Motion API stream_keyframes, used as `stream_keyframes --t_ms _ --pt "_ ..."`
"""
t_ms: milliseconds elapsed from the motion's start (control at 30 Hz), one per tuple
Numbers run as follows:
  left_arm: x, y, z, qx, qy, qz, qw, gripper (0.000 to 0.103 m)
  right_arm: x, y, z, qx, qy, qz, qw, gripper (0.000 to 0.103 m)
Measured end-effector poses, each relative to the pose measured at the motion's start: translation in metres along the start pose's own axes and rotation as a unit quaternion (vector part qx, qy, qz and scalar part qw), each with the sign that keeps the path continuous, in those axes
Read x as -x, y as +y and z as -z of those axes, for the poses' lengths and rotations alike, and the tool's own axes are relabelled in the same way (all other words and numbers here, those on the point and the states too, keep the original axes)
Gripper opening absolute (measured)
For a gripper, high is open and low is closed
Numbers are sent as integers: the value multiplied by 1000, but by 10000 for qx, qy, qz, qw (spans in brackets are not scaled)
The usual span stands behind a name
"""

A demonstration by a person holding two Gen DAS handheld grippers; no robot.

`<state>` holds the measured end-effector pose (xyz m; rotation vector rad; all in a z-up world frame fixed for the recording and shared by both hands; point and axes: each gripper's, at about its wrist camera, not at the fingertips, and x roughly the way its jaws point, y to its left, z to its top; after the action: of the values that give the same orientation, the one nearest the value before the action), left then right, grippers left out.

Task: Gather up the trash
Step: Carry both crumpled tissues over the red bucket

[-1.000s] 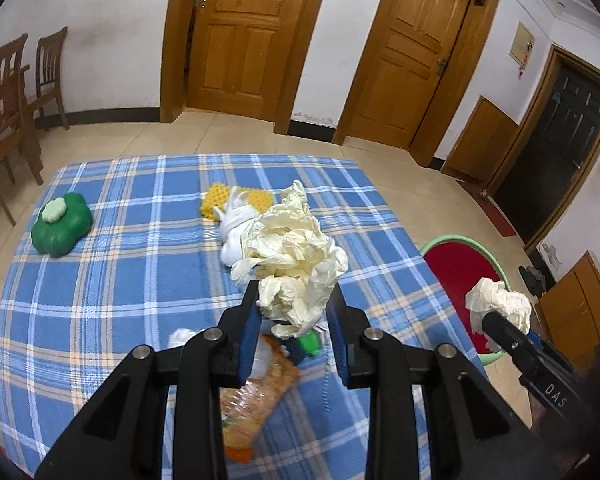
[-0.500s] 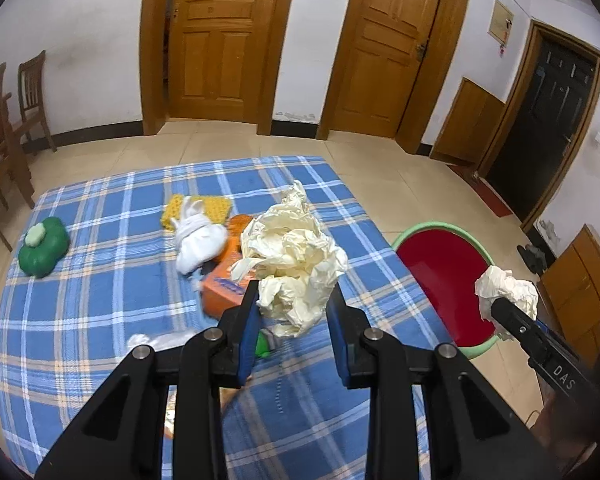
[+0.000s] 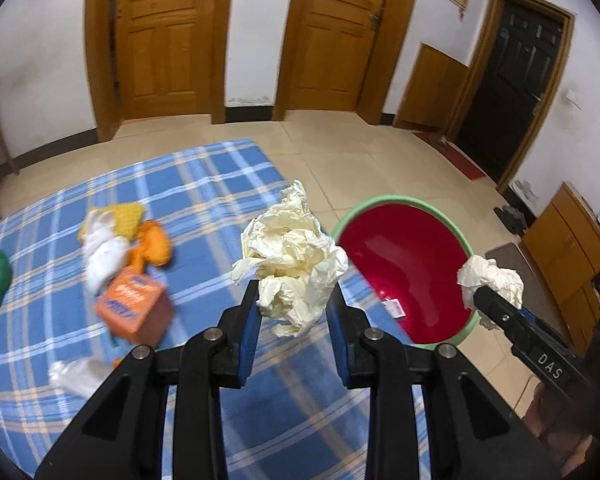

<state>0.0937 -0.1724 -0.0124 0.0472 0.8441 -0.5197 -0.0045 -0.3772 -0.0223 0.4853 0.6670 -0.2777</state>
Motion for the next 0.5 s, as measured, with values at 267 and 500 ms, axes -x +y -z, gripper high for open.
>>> stream_keyframes --t_ms 267,500 --pt "-38 -40 -10 -343 248 351 9985 32 -8 -26 -1 -191 80 151 9997 54" --pt "-72 -66 -8 -492 552 585 9955 32 -15 -42 -1 -313 140 275 9990 54"
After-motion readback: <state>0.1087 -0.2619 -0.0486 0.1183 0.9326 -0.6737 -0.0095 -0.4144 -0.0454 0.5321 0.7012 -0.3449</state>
